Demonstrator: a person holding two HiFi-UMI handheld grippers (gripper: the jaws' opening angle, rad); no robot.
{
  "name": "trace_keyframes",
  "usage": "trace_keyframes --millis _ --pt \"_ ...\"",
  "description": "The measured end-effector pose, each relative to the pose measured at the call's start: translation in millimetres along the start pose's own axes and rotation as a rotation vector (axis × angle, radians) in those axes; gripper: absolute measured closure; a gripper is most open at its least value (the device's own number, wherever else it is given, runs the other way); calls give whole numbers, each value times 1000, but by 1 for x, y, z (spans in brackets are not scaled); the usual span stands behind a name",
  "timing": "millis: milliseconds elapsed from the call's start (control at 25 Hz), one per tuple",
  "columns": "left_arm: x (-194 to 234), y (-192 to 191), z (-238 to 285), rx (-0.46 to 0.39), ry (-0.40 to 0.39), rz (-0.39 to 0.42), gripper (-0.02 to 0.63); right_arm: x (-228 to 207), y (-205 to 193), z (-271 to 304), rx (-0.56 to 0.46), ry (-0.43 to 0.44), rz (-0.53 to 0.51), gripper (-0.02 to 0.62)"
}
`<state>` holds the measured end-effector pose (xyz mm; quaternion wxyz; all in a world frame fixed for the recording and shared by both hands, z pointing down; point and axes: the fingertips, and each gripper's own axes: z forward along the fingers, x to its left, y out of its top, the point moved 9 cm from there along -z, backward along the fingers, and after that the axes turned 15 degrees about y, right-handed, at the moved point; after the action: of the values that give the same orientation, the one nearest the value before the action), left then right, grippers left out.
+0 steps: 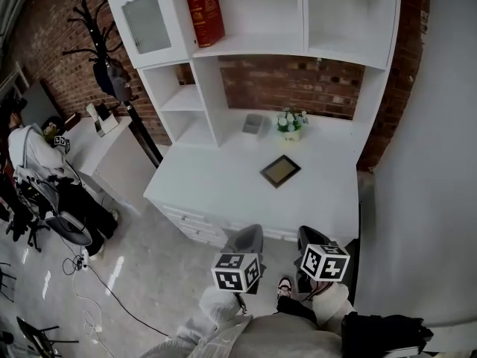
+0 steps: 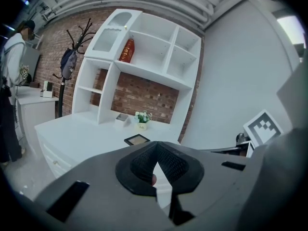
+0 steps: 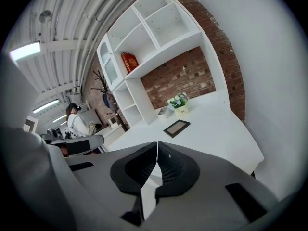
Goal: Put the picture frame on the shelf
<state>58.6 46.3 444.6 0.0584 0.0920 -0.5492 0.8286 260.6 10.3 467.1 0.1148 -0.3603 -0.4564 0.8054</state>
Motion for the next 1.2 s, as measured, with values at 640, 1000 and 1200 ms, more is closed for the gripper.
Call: trace_keyframes --millis 640,1000,1200 --pt "-25 37 103 23 41 8 597 -78 60 62 44 27 23 571" --pt "-37 46 142 58 30 53 597 -106 72 87 59 54 68 571" --pt "-33 52 160 61 21 51 597 -113 75 99 66 46 84 571"
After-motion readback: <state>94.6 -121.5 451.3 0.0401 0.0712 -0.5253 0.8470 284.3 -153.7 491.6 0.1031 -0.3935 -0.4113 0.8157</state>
